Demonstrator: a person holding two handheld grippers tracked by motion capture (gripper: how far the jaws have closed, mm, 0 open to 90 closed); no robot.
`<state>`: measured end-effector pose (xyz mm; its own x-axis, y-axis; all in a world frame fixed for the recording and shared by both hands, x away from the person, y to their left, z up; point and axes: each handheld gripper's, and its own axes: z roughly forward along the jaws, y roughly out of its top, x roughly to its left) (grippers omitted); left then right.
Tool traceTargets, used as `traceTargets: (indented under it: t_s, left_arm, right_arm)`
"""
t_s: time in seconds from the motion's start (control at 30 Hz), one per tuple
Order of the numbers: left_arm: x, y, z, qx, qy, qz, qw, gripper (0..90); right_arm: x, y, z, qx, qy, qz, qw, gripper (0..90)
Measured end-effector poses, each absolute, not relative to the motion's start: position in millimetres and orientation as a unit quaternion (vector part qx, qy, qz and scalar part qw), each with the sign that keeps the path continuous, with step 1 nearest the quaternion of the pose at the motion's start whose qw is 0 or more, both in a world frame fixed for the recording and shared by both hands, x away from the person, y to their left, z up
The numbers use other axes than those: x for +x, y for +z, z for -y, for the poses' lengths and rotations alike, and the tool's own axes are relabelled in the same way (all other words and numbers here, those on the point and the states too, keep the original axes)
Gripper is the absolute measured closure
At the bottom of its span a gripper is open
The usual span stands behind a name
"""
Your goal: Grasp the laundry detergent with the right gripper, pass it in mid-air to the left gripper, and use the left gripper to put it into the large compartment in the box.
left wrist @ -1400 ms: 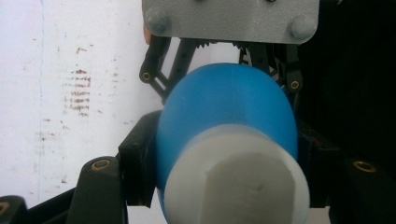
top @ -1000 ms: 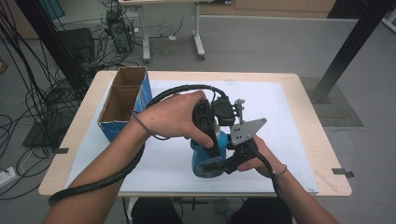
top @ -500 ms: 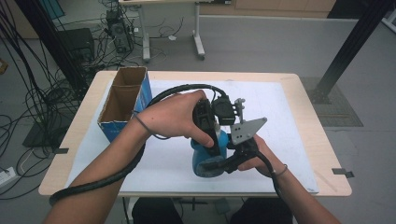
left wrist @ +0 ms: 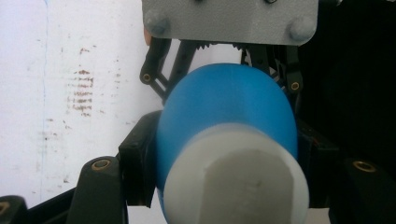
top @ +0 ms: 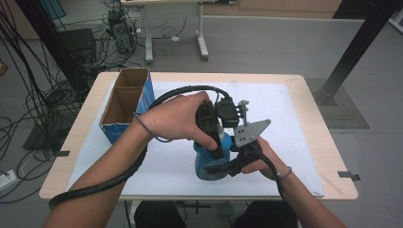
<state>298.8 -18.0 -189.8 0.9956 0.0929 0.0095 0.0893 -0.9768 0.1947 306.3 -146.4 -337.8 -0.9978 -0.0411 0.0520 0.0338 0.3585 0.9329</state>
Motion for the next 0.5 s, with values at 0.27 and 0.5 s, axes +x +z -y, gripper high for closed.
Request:
traceTargets:
  t_s: [0.27,0.5]
  left_arm:
    - [298.4,-189.3,19.6,0.994,0.011,-0.045,0.097,37.4]
    - [298.4,-189.2,20.0,0.994,0.012,-0.045,0.096,37.5]
  right_arm:
    - [306.3,-337.4,147.6,0.002,-0.567,0.823,0.032,43.3]
    - [306.7,-337.1,148.2,0.002,-0.567,0.823,0.031,43.4]
